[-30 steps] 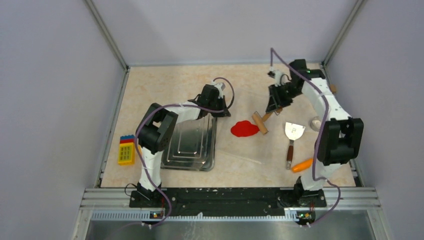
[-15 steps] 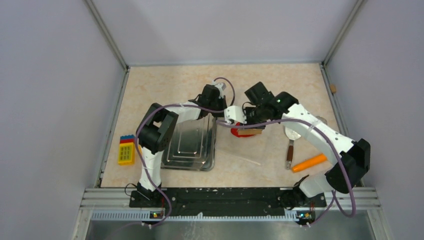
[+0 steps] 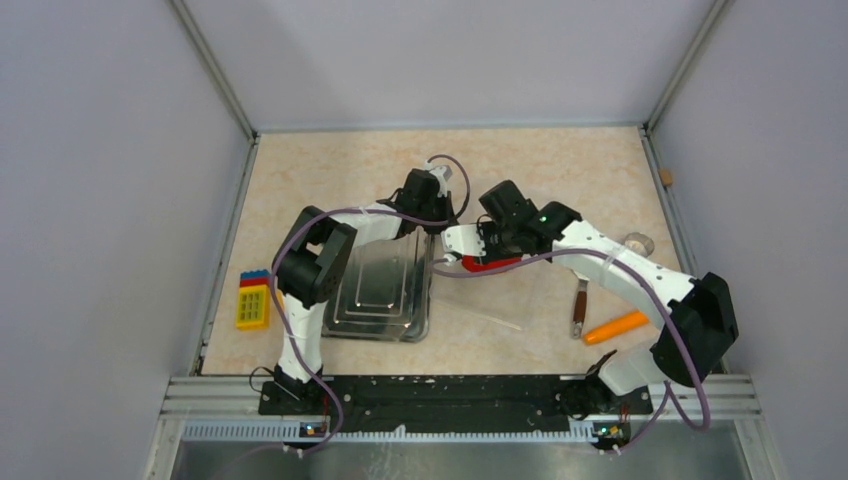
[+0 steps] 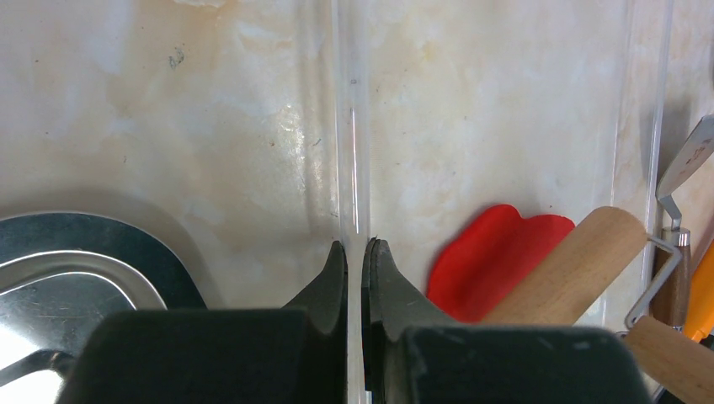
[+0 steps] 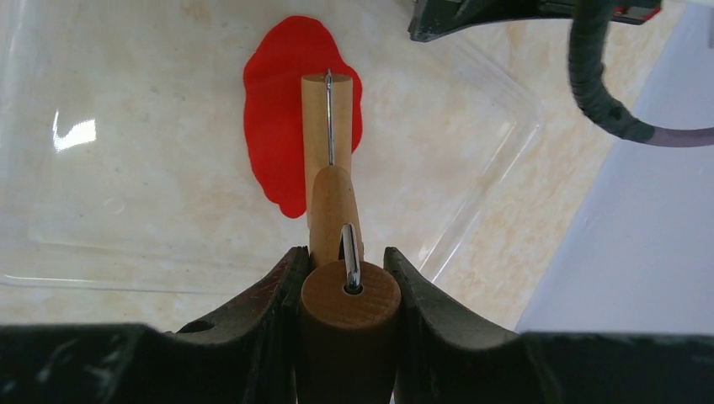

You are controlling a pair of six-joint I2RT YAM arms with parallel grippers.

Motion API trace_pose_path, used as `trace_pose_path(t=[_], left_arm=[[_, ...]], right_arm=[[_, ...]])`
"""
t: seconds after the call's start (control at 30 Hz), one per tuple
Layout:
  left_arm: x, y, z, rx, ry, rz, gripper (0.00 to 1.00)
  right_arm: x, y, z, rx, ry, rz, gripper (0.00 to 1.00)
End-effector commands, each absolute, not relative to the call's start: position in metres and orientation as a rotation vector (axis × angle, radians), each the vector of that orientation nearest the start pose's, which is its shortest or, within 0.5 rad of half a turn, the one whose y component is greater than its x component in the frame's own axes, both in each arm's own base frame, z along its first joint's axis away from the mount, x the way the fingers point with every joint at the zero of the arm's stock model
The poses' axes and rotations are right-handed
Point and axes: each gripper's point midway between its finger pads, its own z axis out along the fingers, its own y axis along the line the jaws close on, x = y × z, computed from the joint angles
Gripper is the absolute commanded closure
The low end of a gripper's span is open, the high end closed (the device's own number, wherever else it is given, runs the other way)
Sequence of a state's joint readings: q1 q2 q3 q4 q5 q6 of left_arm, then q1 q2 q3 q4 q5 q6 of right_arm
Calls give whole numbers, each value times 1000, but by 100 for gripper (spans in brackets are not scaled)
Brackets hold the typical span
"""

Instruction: Roll out the dumpling wrappers from the dough

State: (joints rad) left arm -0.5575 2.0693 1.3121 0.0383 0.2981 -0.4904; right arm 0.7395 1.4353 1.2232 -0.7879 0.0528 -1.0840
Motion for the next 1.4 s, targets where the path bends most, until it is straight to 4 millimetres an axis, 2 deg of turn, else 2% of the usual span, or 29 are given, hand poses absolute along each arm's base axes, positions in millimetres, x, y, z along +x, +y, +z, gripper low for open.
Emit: trace_pose_path(t=[0.0, 0.17, 0.3, 0.47, 0.63, 0.9, 1.0, 1.13, 1.2, 1.27, 1.37], left_arm=[[381, -321, -8, 289, 2533, -749, 100], [381, -321, -10, 290, 2539, -750, 100], [381, -321, -10, 290, 2540, -751, 100], [381, -322, -11, 289, 2543, -754, 100], [382, -322, -12, 286, 2544, -751, 100], [381, -320, -12, 288, 2544, -741, 100], [381, -319, -10, 292, 2540, -742, 100], [380, -320, -11, 293, 2543, -745, 100], [381, -321, -12, 293, 2540, -747, 100], [381, -322, -12, 295, 2540, -752, 100], [380, -322, -12, 296, 2541, -752, 100]], right_arm=[[284, 222, 174, -1983, 1519, -120, 100], [251, 216, 142, -2124, 1519, -12, 100], [214, 207, 121, -2247, 1588, 168, 100], [187, 204, 111, -2291, 1684, 336, 100], [177, 202, 106, -2291, 1735, 399, 100], [175, 190, 89, -2263, 1813, 386, 100], [182, 192, 107, -2229, 1811, 376, 100], [205, 211, 159, -2108, 1768, 368, 100], [216, 218, 178, -2019, 1775, 377, 100], [227, 220, 187, -1915, 1813, 399, 100], [249, 212, 188, -1682, 1984, 527, 100]])
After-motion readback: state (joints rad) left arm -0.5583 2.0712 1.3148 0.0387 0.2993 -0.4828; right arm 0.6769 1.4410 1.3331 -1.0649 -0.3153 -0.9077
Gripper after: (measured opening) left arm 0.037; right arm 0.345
